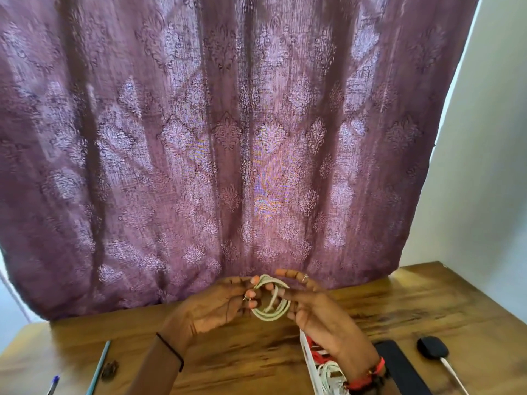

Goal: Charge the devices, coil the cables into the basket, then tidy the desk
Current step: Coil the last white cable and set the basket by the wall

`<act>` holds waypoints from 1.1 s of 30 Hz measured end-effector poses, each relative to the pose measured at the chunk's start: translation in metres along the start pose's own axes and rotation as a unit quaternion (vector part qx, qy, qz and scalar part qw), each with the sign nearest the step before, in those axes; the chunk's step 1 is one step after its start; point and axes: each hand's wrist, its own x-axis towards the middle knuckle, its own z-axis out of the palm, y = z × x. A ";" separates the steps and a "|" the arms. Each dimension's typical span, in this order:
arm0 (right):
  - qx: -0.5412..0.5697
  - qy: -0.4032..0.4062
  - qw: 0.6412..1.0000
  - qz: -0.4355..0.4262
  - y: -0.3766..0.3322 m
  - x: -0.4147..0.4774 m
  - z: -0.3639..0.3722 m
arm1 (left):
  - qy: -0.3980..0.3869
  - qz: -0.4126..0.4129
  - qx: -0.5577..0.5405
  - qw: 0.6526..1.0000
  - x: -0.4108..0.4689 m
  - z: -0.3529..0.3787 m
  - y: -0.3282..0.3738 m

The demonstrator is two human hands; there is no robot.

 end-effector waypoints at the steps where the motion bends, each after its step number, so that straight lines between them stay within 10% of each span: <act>1: 0.061 -0.027 0.998 0.023 -0.001 -0.001 0.001 | -0.011 -0.002 0.011 1.000 0.001 0.000 0.002; 6: 0.183 -0.051 0.982 0.009 -0.002 0.008 0.001 | -0.031 0.025 0.026 0.999 0.010 0.009 0.007; 10: -0.078 -0.011 0.994 -0.077 -0.004 0.013 0.003 | 0.033 0.036 0.029 0.998 0.019 0.008 0.007; 13: -0.371 0.092 0.904 -0.191 -0.001 0.015 0.002 | 0.053 0.045 0.032 0.997 0.023 0.006 0.007; 16: -0.424 0.195 0.830 -0.305 0.001 0.017 -0.005 | 0.065 0.064 0.016 0.996 0.023 0.009 0.006; 24: -0.117 0.075 0.986 -0.089 -0.002 0.006 0.000 | 0.091 0.094 0.100 0.986 0.020 0.009 0.006; 33: -0.121 0.052 0.990 -0.044 -0.014 0.005 -0.004 | 0.126 0.116 0.043 0.984 0.018 0.002 -0.002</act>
